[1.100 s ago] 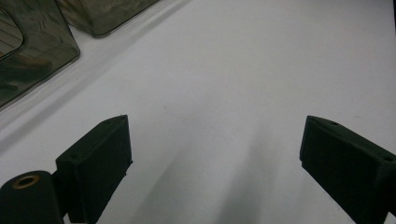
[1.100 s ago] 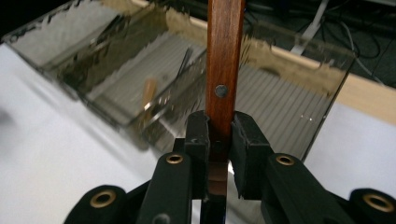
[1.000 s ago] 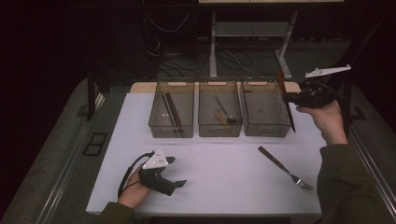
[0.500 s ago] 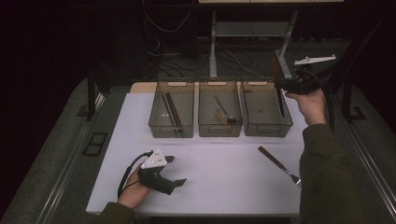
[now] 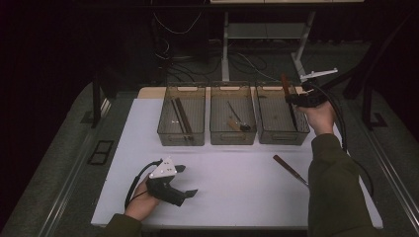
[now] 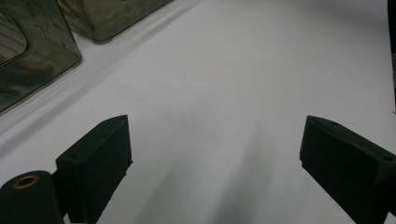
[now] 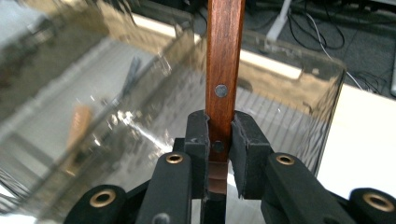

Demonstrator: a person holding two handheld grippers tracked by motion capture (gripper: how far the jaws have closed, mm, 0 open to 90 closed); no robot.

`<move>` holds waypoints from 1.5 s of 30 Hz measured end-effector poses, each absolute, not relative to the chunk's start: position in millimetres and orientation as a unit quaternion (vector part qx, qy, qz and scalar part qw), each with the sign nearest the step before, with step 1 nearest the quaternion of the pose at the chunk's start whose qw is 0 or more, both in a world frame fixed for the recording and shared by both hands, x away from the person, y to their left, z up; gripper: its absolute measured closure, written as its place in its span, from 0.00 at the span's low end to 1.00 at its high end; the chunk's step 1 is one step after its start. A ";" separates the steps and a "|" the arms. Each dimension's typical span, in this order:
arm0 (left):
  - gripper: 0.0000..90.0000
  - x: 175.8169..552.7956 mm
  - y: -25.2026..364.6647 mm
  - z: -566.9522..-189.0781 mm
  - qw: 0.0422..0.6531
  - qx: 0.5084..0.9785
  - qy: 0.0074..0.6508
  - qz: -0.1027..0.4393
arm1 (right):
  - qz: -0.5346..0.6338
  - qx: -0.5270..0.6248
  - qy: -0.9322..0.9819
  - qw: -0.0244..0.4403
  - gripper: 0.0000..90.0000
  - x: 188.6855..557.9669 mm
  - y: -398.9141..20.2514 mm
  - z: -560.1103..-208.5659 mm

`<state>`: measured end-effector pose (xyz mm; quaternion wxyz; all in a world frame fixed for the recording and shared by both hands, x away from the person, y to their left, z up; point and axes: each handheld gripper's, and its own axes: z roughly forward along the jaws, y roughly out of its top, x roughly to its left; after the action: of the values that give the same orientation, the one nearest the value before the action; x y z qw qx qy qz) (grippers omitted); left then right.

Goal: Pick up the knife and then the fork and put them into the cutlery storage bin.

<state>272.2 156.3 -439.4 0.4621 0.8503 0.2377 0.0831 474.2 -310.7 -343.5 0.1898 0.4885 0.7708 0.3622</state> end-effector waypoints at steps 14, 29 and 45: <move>0.10 272.3 156.4 -439.6 0.464 0.849 0.239 0.083 | 0.334 0.504 0.779 0.167 0.86 472.9 -321.3 -371.6; 0.10 271.9 156.2 -439.5 0.463 0.850 0.237 0.083 | 0.334 0.508 0.781 0.141 0.66 475.3 -321.8 -377.5; 0.10 270.7 156.0 -439.3 0.461 0.849 0.242 0.085 | 0.393 0.464 0.780 0.151 0.38 421.5 -330.6 -341.7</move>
<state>270.7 156.0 -439.3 0.4609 0.8495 0.2423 0.0851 421.5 -330.6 -341.7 0.1505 0.4636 0.7799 0.3926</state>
